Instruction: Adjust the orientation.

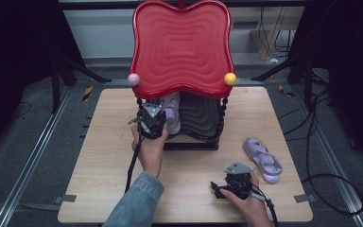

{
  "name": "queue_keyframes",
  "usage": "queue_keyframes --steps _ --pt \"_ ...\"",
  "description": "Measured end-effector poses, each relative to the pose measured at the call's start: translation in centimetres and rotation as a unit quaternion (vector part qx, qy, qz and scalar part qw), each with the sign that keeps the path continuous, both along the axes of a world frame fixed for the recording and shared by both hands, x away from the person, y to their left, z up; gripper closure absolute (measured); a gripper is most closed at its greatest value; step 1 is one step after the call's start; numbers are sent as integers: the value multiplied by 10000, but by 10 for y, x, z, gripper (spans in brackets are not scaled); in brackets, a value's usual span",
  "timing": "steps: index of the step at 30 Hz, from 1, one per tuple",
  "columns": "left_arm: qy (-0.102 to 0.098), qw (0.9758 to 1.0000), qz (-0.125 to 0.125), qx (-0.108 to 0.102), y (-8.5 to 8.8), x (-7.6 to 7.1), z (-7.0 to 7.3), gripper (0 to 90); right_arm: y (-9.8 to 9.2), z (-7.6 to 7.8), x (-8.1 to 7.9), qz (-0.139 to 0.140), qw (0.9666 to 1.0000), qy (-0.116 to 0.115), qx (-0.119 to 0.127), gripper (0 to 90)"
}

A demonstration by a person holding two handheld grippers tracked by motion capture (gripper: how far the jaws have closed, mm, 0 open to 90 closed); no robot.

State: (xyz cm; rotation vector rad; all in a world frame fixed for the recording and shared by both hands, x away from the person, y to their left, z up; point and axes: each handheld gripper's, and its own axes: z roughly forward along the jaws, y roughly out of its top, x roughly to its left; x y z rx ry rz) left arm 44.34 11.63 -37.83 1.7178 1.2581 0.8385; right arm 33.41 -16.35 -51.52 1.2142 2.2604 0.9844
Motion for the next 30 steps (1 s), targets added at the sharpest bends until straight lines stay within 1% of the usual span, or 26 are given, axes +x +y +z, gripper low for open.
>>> queue_keyframes --steps 4,7,11,15,19,21,22,23,26,30 --pt "-64 9999 -92 -78 -1 -2 2 776 0 0 0 -1 10000 1 1 55" --pt "-164 9997 -97 -173 -2 -5 5 717 0 0 0 -1 10000 1 0 55" --pt "-226 9995 -113 -213 -2 -9 10 643 0 0 0 -1 10000 1 1 55" --pt "-126 9993 -309 -141 -4 -13 16 584 0 0 0 -4 10000 0 0 55" --pt "-115 9990 -418 -86 -5 -18 21 546 0 0 0 -20 10000 10 7 55" --pt "20 9986 -519 -136 -4 -20 24 515 0 0 0 -17 10000 6 14 55" --pt "38 9984 -561 -109 -4 -21 24 500 0 0 0 -21 10000 11 8 55" --pt "46 9983 -577 -44 -4 -22 25 494 0 0 0 -21 10000 10 6 55" --pt "42 9979 -649 22 -4 -28 26 486 0 0 0 -20 10000 10 7 56" --pt "73 9971 -756 23 -4 -34 28 472 0 0 -1 -25 10000 -9 8 59"
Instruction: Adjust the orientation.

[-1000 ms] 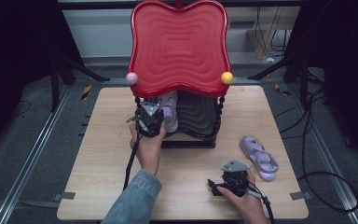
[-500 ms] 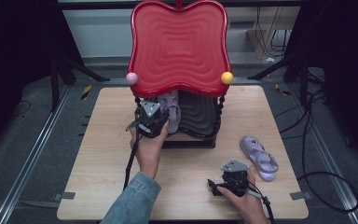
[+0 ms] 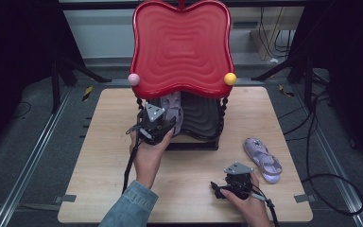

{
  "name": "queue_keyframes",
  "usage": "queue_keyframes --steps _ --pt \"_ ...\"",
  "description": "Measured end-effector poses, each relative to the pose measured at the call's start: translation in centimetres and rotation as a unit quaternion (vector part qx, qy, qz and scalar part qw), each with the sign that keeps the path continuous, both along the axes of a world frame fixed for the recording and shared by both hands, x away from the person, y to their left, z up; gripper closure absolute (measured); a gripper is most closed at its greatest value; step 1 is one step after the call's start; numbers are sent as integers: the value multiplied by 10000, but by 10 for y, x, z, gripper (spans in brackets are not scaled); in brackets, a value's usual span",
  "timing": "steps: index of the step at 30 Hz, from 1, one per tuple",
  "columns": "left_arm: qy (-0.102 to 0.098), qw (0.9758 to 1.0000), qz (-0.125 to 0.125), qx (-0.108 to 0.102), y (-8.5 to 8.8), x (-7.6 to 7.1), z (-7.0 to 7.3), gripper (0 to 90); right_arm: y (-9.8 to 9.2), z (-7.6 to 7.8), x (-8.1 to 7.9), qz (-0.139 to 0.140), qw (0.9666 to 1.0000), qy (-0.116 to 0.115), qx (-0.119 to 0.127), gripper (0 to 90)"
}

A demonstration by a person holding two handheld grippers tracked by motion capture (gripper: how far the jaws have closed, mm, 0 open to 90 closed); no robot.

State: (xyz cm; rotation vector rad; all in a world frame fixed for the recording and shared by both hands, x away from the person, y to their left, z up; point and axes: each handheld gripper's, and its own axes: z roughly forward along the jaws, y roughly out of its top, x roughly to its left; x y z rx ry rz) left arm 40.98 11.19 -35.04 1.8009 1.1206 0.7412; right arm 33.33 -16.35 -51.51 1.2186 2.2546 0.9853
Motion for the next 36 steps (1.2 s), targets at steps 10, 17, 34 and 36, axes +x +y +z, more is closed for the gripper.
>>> queue_keyframes --steps 10,17,34,36 --pt "-164 9998 -80 32 -2 -12 -1 432 -2 7 -4 -44 10000 -76 42 143" --pt "-54 9993 -369 29 3 -25 -11 386 -13 33 -13 -31 9994 -331 78 271" --pt "624 9938 -867 314 50 -50 -49 257 -76 103 -14 -210 9989 -303 -291 463" --pt "707 9934 -851 291 58 -51 -56 238 -86 108 -12 -285 9988 -272 -282 492"
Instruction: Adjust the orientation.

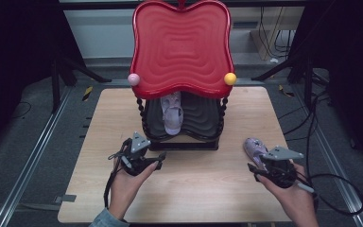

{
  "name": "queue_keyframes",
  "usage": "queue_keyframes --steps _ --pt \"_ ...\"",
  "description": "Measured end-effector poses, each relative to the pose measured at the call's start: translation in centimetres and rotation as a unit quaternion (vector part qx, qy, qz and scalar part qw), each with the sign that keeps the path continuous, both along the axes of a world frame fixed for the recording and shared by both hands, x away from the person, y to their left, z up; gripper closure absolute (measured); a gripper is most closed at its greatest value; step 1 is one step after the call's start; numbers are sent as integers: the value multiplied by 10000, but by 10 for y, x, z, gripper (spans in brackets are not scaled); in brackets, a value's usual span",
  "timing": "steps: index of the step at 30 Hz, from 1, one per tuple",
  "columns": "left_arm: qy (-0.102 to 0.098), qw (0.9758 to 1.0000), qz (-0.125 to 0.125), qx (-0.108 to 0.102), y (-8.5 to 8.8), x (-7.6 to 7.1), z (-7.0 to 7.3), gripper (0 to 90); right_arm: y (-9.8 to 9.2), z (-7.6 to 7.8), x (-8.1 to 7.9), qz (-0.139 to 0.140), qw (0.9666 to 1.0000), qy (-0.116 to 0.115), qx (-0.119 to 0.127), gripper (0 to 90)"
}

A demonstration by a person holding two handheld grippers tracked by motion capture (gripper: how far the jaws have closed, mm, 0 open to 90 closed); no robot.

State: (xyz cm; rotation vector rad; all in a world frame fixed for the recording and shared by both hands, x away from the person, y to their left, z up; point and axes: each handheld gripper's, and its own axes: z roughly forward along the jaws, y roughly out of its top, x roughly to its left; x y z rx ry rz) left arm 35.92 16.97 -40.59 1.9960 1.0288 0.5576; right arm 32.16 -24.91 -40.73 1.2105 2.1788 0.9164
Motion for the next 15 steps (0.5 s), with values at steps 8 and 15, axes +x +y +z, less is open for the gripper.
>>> queue_keyframes --steps 8,15 --pt "156 9990 403 -55 37 2 -28 167 -31 8 8 -200 9996 163 -67 605" --pt "288 9968 737 83 69 6 -49 129 -47 6 14 -250 9990 321 -198 659"
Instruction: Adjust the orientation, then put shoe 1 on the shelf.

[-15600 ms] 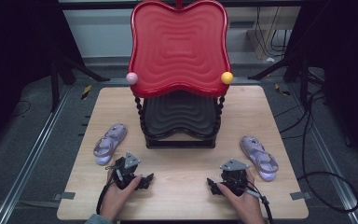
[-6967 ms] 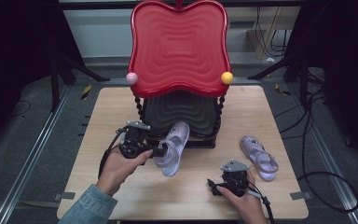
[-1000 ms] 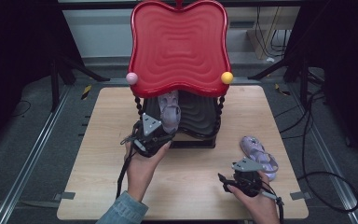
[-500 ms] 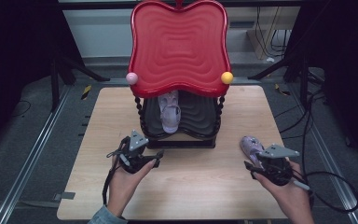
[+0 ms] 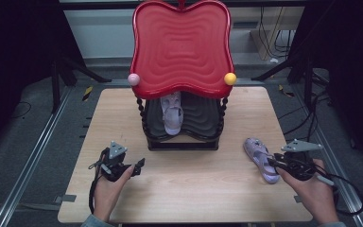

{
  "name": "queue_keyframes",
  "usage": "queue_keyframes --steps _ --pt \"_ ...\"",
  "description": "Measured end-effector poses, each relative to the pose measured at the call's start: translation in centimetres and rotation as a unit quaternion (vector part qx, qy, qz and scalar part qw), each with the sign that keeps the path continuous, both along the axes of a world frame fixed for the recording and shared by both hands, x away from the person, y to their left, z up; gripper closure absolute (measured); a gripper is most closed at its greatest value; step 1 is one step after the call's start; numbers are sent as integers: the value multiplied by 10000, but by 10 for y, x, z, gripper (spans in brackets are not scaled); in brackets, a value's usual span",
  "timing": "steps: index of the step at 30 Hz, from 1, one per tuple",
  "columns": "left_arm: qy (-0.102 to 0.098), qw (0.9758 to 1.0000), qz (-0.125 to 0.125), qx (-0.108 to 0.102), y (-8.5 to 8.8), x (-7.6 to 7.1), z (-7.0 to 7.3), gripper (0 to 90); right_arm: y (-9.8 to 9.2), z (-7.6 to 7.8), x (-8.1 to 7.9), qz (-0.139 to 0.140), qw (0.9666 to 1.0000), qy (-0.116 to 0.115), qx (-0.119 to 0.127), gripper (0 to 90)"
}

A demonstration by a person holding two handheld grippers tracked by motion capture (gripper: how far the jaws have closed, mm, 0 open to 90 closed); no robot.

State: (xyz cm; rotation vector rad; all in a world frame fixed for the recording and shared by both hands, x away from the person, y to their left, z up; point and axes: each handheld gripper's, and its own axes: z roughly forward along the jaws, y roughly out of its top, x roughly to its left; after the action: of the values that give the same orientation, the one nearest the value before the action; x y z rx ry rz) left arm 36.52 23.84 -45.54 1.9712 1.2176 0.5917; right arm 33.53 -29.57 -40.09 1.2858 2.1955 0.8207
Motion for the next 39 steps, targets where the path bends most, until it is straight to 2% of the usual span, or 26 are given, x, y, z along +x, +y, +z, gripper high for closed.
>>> queue_keyframes --steps 3,9,16,21,25,31,33,35,37,39 --pt "1 9999 148 60 12 1 -6 123 -7 -1 4 -64 9999 111 -3 648" --pt "168 9993 336 68 30 0 -20 117 -17 -1 10 -196 9995 229 -9 565" --pt "228 9986 463 131 44 -2 -25 117 -24 -4 18 -233 9991 335 -65 577" --pt "266 9982 507 186 49 -3 -29 118 -27 -13 26 -267 9982 524 -122 585" --pt "267 9981 511 216 50 -3 -30 118 -29 -23 35 -305 9964 765 -179 592" --pt "292 9980 490 271 49 -3 -32 119 -29 -41 53 -282 9915 1243 -247 593" --pt "308 9979 484 298 50 -2 -33 119 -27 -46 58 -260 9895 1389 -314 643" --pt "313 9978 496 294 51 -3 -34 119 -26 -49 63 -233 9873 1541 -311 770" --pt "331 9977 514 294 52 -3 -35 119 -26 -49 64 -215 9869 1547 -400 805" --pt "333 9976 536 280 53 -3 -35 119 -26 -46 62 -164 9872 1542 -374 820"
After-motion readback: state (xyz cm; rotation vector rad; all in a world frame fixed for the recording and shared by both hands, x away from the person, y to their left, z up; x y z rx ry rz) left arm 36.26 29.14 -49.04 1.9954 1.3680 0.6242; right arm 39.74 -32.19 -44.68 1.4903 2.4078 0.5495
